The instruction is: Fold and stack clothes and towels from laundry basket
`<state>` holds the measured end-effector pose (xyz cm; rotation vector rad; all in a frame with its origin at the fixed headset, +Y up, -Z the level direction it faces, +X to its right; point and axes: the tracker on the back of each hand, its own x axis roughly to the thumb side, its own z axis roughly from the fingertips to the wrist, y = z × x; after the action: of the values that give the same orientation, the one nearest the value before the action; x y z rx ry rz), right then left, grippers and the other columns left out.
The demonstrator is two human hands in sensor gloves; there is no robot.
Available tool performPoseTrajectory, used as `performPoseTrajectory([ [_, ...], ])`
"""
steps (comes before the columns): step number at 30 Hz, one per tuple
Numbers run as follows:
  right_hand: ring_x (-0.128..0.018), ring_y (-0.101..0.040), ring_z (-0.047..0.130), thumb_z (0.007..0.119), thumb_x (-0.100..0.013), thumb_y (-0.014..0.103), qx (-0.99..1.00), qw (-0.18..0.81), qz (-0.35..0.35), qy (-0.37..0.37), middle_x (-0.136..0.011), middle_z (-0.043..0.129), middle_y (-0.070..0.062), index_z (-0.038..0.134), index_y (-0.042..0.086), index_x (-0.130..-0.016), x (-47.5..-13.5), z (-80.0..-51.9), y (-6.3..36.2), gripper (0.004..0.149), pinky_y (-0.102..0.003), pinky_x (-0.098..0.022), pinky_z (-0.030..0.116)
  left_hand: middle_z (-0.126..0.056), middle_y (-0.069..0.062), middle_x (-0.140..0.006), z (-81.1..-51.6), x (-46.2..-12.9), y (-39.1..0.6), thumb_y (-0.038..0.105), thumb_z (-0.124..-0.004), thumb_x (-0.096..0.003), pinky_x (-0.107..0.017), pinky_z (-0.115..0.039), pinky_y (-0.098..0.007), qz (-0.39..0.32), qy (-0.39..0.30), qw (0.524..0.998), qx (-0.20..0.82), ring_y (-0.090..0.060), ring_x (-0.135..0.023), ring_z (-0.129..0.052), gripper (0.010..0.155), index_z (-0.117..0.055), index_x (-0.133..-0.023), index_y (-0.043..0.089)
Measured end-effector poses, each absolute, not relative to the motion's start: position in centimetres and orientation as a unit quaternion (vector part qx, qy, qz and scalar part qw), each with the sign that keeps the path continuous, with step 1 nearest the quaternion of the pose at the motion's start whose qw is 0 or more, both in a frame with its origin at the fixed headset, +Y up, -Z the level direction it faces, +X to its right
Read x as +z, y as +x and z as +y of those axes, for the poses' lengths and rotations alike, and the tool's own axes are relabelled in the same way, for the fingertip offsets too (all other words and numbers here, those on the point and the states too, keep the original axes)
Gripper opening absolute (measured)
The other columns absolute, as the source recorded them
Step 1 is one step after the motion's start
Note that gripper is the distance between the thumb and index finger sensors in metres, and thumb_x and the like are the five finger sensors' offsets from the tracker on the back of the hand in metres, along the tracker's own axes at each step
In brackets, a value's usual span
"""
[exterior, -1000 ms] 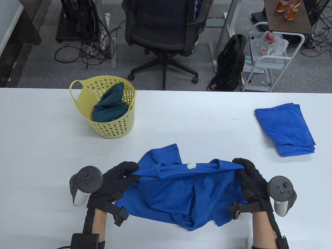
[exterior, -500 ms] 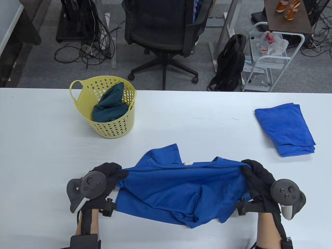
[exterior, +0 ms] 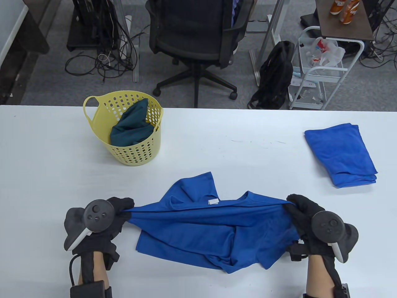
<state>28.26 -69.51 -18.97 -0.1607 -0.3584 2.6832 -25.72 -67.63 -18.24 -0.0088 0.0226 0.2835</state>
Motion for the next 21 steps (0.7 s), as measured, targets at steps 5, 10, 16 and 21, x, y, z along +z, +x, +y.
performPoseTrajectory([
  [5, -0.043, -0.012, 0.101, 0.064, -0.063, 0.027, 0.897, 0.441, -0.018, -0.025, -0.095, 0.082, -0.028, 0.073, 0.007, -0.098, -19.1, -69.0, 27.8, 0.041, -0.036, -0.034, 0.094, -0.085, -0.006, -0.105, -67.0, -18.3, -23.3, 0.046, -0.068, -0.0600, -0.030, -0.093, -0.018, 0.042, 0.023, 0.976, 0.214, 0.003, -0.042, -0.105, 0.046, -0.066, -0.103, 0.030],
  [10, -0.046, -0.018, 0.105, 0.057, -0.067, 0.017, 0.658, 0.690, 0.299, 0.030, -0.094, 0.071, -0.046, 0.057, -0.010, -0.101, -22.3, -74.9, 25.1, 0.044, -0.036, -0.031, 0.098, -0.082, -0.035, -0.097, -71.5, -22.4, -19.1, 0.035, -0.064, -0.0709, -0.030, -0.097, -0.022, -0.045, -0.362, 0.795, 0.484, -0.011, -0.046, -0.113, 0.048, -0.059, -0.103, 0.000],
  [16, -0.085, -0.041, 0.081, 0.055, -0.062, 0.016, 0.832, 0.546, -0.062, -0.073, -0.102, 0.058, -0.043, 0.058, -0.006, -0.099, -30.6, -64.7, 22.8, 0.043, -0.058, -0.062, 0.069, -0.076, -0.025, -0.102, -62.1, -31.9, -11.7, 0.036, -0.060, -0.0643, -0.057, -0.095, -0.031, 0.025, 0.049, 0.901, 0.430, -0.024, -0.084, -0.101, 0.046, -0.054, -0.101, 0.009],
  [21, -0.095, -0.031, 0.075, 0.056, -0.059, 0.021, 0.746, 0.513, -0.407, 0.122, -0.110, 0.053, -0.027, 0.057, 0.008, -0.099, -26.9, -51.5, 24.4, 0.042, -0.055, -0.071, 0.054, -0.046, -0.004, -0.119, -45.7, -29.7, -13.5, 0.041, -0.059, -0.0570, -0.077, -0.069, -0.033, -0.171, 0.455, 0.828, 0.280, -0.017, -0.109, -0.070, 0.045, -0.046, -0.098, 0.032],
])
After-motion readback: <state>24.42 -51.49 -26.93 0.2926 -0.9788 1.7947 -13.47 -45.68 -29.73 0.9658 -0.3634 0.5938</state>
